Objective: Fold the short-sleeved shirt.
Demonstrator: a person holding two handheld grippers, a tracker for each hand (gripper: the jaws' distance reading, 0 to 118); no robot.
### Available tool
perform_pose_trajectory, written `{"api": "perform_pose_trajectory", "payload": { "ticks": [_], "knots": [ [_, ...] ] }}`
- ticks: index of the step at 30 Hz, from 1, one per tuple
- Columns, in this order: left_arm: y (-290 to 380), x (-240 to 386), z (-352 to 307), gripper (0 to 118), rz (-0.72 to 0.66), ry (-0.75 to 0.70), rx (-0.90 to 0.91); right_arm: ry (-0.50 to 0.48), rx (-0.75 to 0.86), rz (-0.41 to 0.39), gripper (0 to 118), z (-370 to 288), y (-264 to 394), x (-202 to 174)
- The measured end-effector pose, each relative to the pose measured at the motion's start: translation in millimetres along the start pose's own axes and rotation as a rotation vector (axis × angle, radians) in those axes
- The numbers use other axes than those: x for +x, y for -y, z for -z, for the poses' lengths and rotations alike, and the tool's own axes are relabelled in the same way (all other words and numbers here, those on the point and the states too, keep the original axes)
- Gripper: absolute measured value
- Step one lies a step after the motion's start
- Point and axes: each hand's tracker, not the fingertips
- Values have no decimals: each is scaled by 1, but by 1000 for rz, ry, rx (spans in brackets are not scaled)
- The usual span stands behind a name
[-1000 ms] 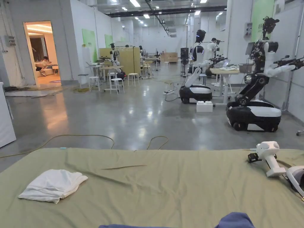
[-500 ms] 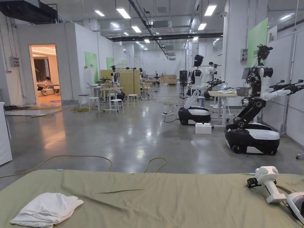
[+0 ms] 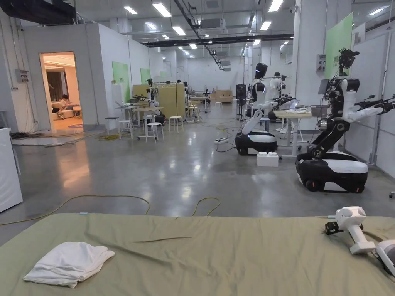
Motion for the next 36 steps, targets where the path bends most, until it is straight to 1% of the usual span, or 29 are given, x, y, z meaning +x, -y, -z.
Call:
{"api": "perform_pose_trajectory", "payload": {
  "ticks": [4,6,8,9,11,12,13,14,15,18,20,23,25,26,28,29,30,31,33,34,35,36],
  "knots": [
    [15,-12,5,0,-24,18,-84,-5,-29,13,0,1,9,0],
    [31,-21,12,0,-63,33,-178,-21,-87,41,0,3,18,-1],
    [52,-31,17,1,-94,30,-241,-25,-121,49,0,4,28,-1],
    [66,-39,19,9,-111,24,-280,-29,-148,60,0,4,34,-1],
    [93,-52,23,15,-163,18,-373,-34,-197,86,0,4,45,-1],
    [109,-59,26,33,-181,31,-429,-38,-220,101,0,3,50,0],
    [122,-64,29,56,-195,34,-486,-41,-238,110,0,2,54,1],
    [139,-70,33,76,-198,37,-553,-39,-258,117,0,1,59,0],
    [157,-75,38,82,-184,42,-626,-35,-278,122,0,0,62,-2],
    [202,-85,47,82,-130,38,-766,-23,-326,143,0,-3,76,3],
    [228,-96,56,82,-174,47,-854,-10,-353,170,0,-5,84,7],
    [251,-107,69,82,-271,25,-924,3,-386,208,0,-7,91,15],
    [261,-113,78,79,-289,-9,-952,14,-398,220,0,-8,94,19],
    [265,-116,83,74,-317,-10,-974,24,-404,225,0,-9,96,21],
    [270,-118,92,44,-337,6,-976,41,-416,233,0,-11,98,25],
    [270,-117,94,37,-343,17,-977,50,-421,236,0,-12,99,27],
    [272,-115,98,37,-342,28,-988,58,-425,238,0,-13,101,29],
    [274,-111,102,34,-336,37,-999,69,-430,239,0,-14,102,31],
    [293,-109,108,32,-308,67,-1091,90,-450,236,0,-14,106,36],
    [298,-106,110,27,-286,77,-1110,99,-458,234,0,-20,111,40],
    [301,-101,111,19,-240,82,-1100,110,-467,229,0,-21,113,43],
    [301,-98,113,12,-232,98,-1094,122,-475,224,0,-22,114,45]
  ]
}}
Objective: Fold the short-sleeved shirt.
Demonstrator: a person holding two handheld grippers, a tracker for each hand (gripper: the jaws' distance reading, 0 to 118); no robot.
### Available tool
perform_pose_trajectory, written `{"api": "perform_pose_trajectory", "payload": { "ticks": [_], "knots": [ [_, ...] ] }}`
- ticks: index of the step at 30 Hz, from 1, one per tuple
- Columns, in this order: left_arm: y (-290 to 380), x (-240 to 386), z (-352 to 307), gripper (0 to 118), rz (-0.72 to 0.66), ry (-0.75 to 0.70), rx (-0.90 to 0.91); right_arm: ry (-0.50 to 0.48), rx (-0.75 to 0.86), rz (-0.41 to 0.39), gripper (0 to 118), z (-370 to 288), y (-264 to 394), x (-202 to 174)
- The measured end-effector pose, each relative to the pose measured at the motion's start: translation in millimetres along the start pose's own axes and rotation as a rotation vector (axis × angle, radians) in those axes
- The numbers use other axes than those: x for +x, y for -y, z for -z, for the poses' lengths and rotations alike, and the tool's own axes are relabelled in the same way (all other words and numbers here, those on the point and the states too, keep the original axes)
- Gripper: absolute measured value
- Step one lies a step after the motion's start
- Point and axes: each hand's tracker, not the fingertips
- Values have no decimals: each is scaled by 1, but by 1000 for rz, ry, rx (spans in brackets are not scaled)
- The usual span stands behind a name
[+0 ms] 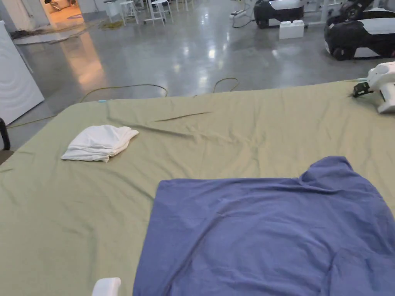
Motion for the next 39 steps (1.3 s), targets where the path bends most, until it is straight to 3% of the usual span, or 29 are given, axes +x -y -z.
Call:
{"api": "perform_pose_trajectory", "payload": {
  "ticks": [4,5,6,7,13,17,20,21,22,29,32,37,39],
  "knots": [
    [-4,10,1,12,55,-55,-35,48,-109,-14,3,16,6,18],
    [-6,10,2,12,57,-53,-42,64,-156,-14,20,25,11,25],
    [-8,8,3,12,52,-47,-50,72,-215,-13,65,35,16,28],
    [-9,5,3,12,56,-59,-52,89,-276,-4,84,45,23,33],
    [-3,14,-4,12,40,-53,-39,124,-411,10,81,89,62,58],
    [-3,20,-7,12,35,-49,-46,86,-498,72,76,115,78,74],
    [1,23,-9,12,22,-45,-41,91,-526,85,49,128,85,81],
    [0,22,-9,12,22,-45,-40,90,-539,84,31,130,85,81],
    [0,23,-10,12,23,-46,-39,84,-550,85,25,131,87,81],
    [0,32,-18,12,48,-58,-29,75,-537,60,12,124,81,80],
    [-6,31,-42,11,23,12,28,53,-479,59,7,116,63,74],
    [-62,4,-60,11,-19,72,151,2,-399,64,5,136,10,54],
    [-91,-1,-56,11,-28,72,171,7,-381,13,5,160,-13,44]
  ]
}}
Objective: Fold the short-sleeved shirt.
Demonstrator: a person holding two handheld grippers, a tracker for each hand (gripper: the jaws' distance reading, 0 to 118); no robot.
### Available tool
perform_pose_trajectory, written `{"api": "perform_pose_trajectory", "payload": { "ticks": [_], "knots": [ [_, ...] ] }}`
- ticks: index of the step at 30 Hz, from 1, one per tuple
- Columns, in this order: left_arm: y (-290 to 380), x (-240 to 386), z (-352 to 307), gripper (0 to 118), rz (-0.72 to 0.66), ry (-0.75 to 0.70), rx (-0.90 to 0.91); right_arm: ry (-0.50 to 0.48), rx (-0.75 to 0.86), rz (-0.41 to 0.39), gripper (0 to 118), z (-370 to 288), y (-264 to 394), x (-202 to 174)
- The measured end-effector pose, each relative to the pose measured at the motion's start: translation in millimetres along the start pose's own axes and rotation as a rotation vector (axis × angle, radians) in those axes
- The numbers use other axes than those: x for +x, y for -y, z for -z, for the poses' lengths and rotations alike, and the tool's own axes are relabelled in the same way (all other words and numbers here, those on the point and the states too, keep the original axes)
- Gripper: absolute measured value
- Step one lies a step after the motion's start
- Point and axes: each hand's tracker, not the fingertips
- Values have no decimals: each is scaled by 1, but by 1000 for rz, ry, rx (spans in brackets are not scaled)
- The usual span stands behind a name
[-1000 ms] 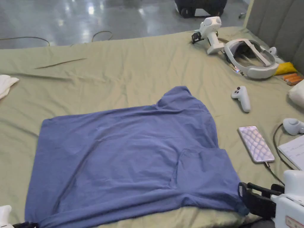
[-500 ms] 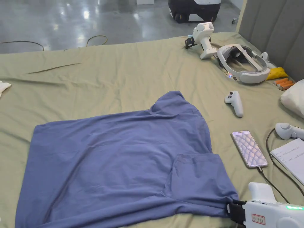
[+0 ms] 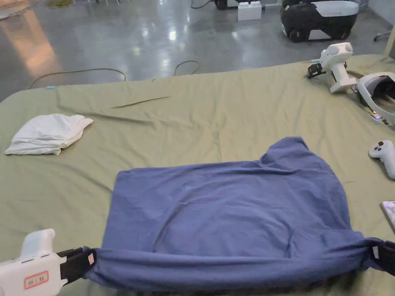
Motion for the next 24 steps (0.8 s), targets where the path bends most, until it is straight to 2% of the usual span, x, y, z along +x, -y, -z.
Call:
{"api": "perform_pose_trajectory", "payload": {
  "ticks": [1,5,8,9,10,11,12,13,15,17,22,24],
  "knots": [
    [-14,-1,7,11,10,-7,3,13,8,-24,5,10,-14,-4],
    [-70,0,45,11,20,-25,-4,1,-7,-7,5,57,-74,-13],
    [-106,-11,84,11,-17,-50,-34,46,-45,-11,5,96,-105,-15],
    [-113,-11,95,13,-30,-66,-40,45,-57,-12,5,108,-111,-16],
    [-114,-4,102,21,-47,-83,-50,44,-81,-12,7,117,-115,-16],
    [-118,-3,111,42,-68,-93,-64,58,-84,-7,21,127,-117,-15],
    [-119,-4,117,79,-81,-102,-68,73,-98,-9,62,134,-118,-15],
    [-120,-3,119,95,-89,-117,-71,91,-100,-11,84,137,-117,-15],
    [-116,2,112,98,-78,-136,-49,95,-102,-7,80,135,-114,-10],
    [-113,9,87,98,-32,-113,58,53,-50,-4,80,117,-112,-9],
    [-86,45,-20,98,164,-34,341,-35,167,-55,80,31,-100,-12],
    [-70,64,-70,98,202,-49,483,-65,274,-38,80,-14,-93,-20]
  ]
}}
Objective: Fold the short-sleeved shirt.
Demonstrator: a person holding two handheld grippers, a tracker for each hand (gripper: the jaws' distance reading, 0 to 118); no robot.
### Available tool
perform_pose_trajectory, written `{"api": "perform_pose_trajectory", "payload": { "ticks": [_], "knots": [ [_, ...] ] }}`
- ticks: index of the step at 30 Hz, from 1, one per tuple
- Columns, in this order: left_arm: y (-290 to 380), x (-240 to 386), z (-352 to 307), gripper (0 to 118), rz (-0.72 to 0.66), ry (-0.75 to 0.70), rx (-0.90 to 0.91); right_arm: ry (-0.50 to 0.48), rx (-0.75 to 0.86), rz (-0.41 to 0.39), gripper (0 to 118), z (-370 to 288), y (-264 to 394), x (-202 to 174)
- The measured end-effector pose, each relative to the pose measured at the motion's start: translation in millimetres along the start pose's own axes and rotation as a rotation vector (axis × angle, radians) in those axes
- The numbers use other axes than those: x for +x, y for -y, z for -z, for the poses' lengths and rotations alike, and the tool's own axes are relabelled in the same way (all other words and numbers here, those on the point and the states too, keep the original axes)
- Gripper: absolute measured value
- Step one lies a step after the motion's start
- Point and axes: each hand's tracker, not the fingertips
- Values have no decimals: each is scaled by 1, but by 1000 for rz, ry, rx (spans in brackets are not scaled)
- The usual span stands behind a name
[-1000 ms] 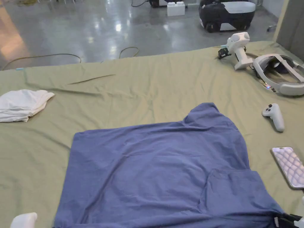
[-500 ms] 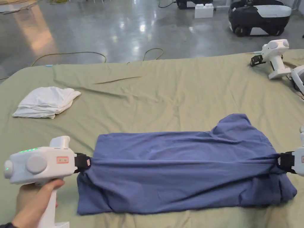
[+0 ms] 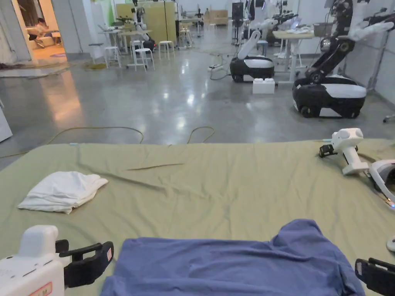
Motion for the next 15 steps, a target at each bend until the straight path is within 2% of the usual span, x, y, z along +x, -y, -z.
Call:
{"api": "perform_pose_trajectory", "payload": {
  "ticks": [4,5,8,9,11,13,14,15],
  "knots": [
    [-10,38,-80,98,48,-163,262,-105,227,-1,80,-71,3,-20],
    [-10,48,-96,98,47,-188,306,-108,273,-3,80,-85,6,-27],
    [-9,75,-133,98,28,-235,415,-90,312,-82,80,-111,18,-37],
    [-7,83,-143,98,41,-216,443,-57,311,-122,80,-122,23,-45],
    [-5,95,-157,98,74,-184,470,-58,384,-148,79,-139,31,-63],
    [-3,104,-169,97,110,-102,480,-62,419,-146,65,-152,36,-72],
    [-5,109,-173,97,141,-115,489,-69,441,-147,50,-156,37,-76],
    [-8,115,-178,96,155,-139,489,-64,458,-148,17,-162,36,-86]
  ]
}}
